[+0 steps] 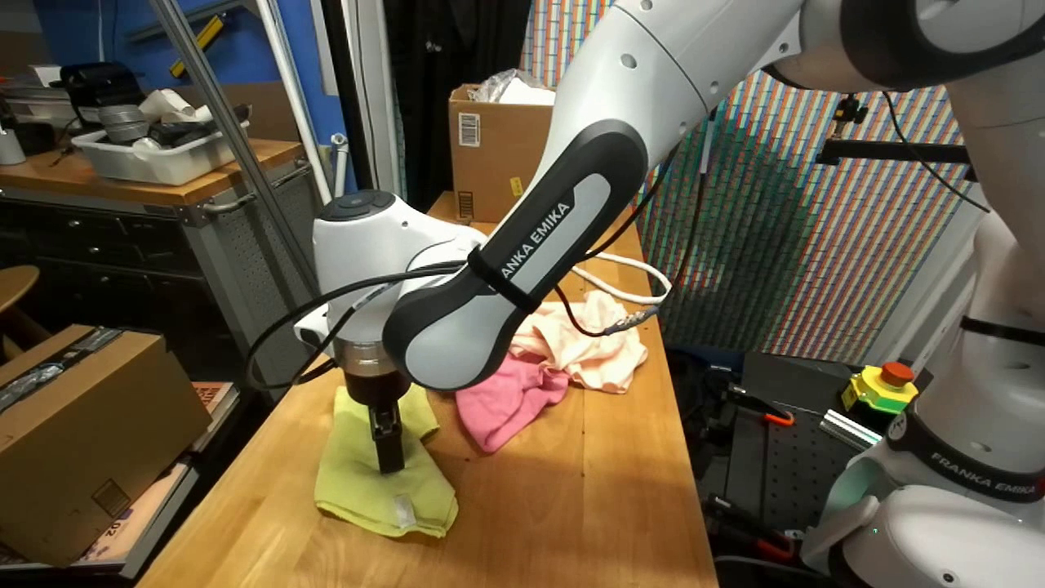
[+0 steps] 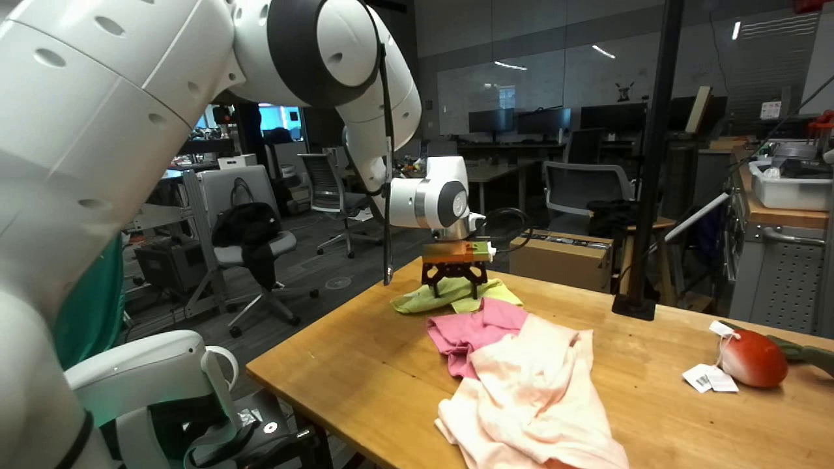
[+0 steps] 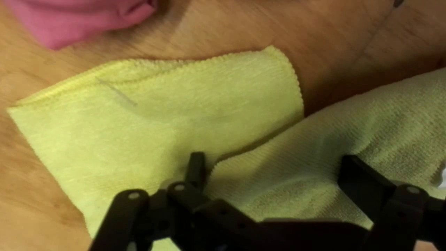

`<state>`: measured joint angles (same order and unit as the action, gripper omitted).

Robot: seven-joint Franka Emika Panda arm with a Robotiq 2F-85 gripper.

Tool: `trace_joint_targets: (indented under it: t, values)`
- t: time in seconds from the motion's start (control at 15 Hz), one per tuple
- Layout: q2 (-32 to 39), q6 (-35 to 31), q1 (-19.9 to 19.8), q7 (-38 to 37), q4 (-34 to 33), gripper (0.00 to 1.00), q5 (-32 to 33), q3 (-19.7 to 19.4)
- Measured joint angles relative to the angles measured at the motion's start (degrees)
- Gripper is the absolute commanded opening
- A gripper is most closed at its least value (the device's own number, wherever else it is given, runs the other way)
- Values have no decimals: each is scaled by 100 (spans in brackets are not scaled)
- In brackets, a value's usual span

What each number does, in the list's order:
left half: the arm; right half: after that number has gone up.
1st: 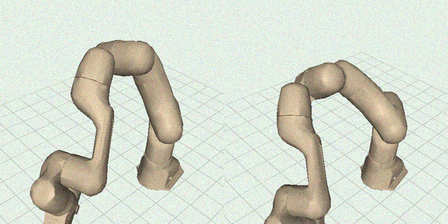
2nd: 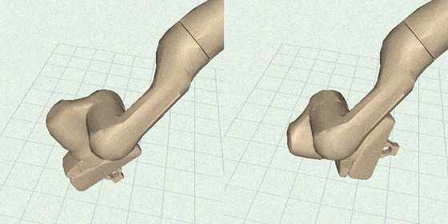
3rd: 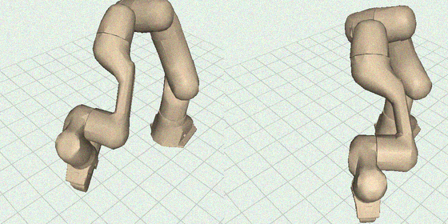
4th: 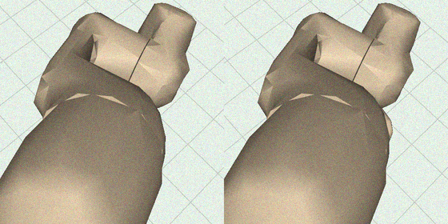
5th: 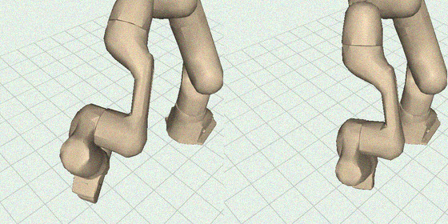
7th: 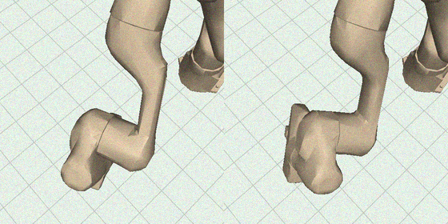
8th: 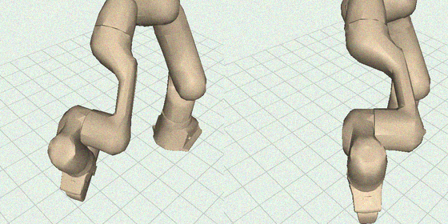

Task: Move the white rope and radish to the right, move the peach shirt forwards, move the yellow towel and pink shirt to the left

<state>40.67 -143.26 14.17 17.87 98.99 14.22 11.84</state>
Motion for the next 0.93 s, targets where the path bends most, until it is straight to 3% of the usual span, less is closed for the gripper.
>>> trace_joint_targets:
  t: [0.6, 0.93]
  values:
    - [146, -140, 349, -52, -190, 100, 3, 39]
    - [269, -462, 397, -577, -325, 100, -187, 93]
